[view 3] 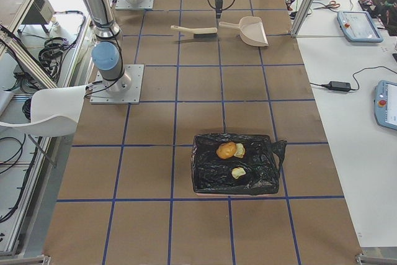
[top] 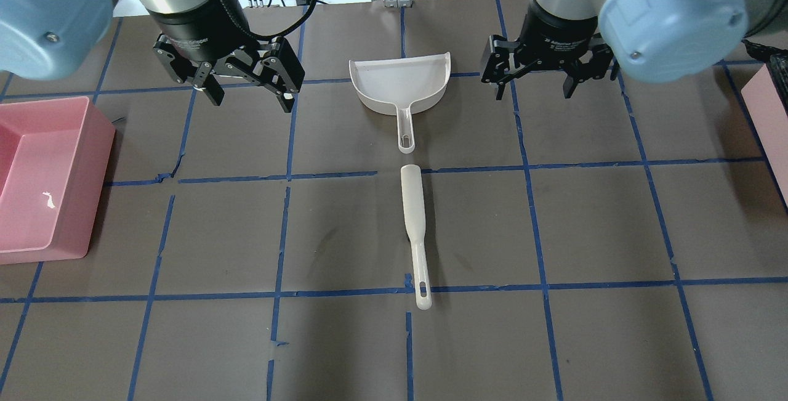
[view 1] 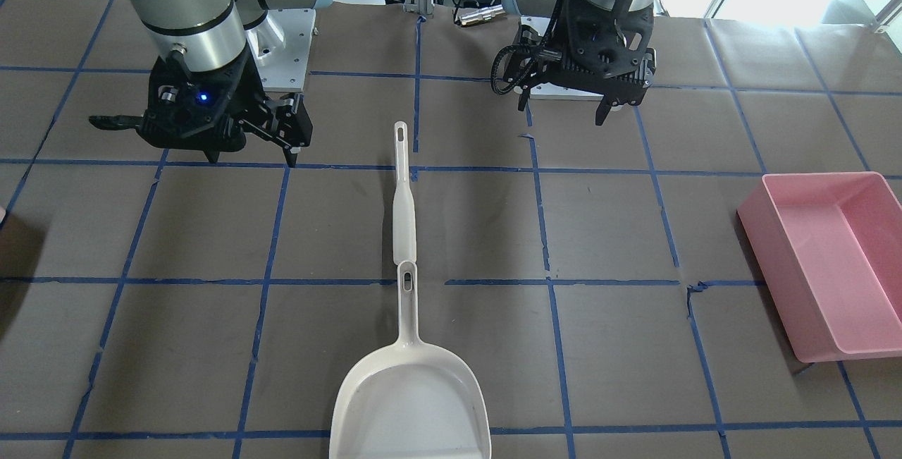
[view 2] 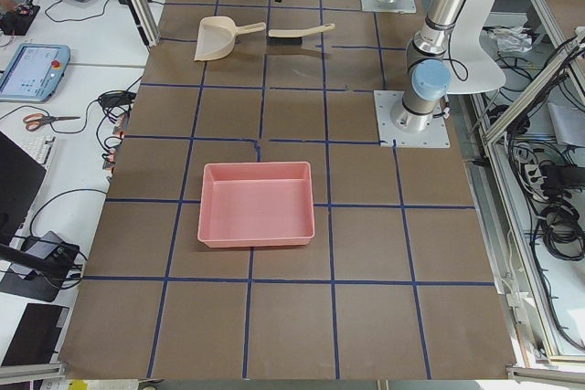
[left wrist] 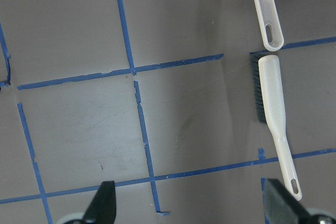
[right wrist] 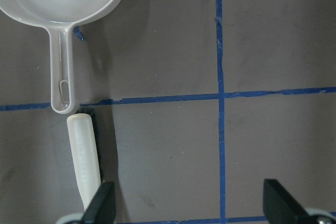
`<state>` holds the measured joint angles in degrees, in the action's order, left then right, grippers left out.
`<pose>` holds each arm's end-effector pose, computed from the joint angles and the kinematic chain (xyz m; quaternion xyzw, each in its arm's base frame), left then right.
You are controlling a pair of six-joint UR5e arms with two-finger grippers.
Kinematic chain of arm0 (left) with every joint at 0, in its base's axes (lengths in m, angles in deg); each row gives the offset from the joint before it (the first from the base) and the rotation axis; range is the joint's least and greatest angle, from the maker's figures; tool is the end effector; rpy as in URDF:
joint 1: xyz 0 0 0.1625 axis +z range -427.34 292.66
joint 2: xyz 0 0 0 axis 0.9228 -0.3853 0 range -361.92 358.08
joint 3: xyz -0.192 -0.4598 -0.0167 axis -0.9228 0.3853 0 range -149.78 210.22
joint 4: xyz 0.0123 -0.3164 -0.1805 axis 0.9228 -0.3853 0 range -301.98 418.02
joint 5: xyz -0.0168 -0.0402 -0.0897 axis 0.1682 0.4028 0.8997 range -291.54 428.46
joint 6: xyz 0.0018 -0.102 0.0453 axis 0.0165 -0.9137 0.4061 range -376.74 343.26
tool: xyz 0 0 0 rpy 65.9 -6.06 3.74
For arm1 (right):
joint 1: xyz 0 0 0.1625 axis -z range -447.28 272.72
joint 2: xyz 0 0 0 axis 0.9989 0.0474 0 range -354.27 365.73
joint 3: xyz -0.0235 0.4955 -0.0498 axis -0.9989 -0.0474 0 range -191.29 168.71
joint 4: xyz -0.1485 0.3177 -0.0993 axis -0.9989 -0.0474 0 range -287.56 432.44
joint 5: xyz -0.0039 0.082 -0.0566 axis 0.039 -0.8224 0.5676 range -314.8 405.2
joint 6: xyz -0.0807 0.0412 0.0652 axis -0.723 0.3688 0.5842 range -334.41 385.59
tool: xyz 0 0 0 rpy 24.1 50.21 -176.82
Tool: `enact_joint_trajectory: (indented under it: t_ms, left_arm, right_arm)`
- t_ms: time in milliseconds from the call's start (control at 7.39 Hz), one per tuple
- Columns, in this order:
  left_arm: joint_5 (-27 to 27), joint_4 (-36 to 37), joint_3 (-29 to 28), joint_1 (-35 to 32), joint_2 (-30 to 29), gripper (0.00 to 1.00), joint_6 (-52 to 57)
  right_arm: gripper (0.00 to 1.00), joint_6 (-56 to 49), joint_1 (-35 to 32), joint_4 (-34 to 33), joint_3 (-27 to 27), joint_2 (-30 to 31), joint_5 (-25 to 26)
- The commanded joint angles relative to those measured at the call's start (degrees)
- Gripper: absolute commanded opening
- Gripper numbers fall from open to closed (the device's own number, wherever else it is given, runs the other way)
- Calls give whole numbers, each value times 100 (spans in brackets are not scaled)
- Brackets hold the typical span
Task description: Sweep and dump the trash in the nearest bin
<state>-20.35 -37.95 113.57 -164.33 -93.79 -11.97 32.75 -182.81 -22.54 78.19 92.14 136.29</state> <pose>-0.1895 -0.4319 0.5754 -0.1023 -0.9946 -0.0106 0.0103 0.1761 -0.4586 0.5337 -0.0145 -0.9997 0.0176 0.0077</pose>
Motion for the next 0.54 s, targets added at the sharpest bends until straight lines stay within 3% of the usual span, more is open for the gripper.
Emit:
enact_joint_trajectory:
  t_ms: [0,406]
  left_arm:
    - [4,52,147,144,135,100,157]
    - [13,43,138,206,135,100,147]
  right_arm:
    - [100,-388,314,146,183,201,31]
    - [100,-487,447,138,202,201,31]
